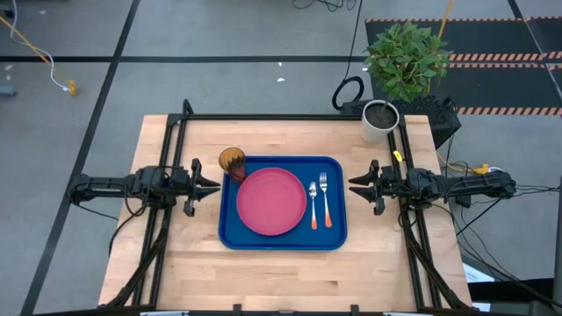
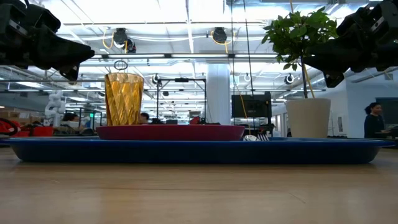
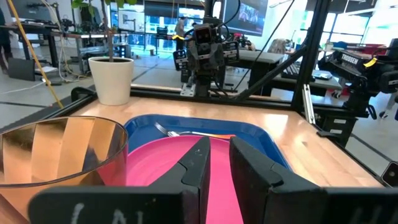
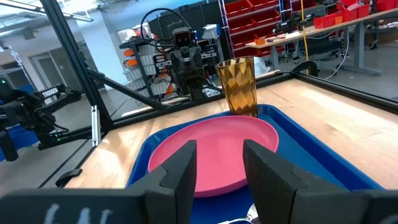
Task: Pick and place plate/cup/fork/spoon on tray
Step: Return to Home Position
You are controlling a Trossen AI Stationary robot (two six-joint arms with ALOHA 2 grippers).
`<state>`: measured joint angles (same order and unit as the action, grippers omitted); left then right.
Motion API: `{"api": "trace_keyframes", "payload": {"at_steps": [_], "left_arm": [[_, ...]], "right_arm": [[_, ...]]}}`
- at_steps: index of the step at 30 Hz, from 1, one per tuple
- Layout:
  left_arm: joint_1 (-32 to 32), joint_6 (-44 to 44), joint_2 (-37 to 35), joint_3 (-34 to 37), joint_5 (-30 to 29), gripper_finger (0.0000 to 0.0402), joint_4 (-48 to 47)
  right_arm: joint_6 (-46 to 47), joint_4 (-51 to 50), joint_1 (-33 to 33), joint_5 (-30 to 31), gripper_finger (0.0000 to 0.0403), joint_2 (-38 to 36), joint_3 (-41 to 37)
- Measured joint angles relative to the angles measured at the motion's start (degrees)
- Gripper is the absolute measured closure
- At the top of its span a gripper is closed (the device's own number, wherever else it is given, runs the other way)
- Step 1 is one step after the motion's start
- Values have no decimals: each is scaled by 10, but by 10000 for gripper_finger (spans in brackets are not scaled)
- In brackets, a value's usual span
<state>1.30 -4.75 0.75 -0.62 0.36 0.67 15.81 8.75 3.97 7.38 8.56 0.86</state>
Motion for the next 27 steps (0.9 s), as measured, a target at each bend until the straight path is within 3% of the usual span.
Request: {"api": "trace_keyframes", "payload": {"at_steps": [27], "left_arm": [[0, 0, 0, 0, 0, 339, 0]], "right_arm": [[0, 0, 0, 0, 277, 0, 0]]}}
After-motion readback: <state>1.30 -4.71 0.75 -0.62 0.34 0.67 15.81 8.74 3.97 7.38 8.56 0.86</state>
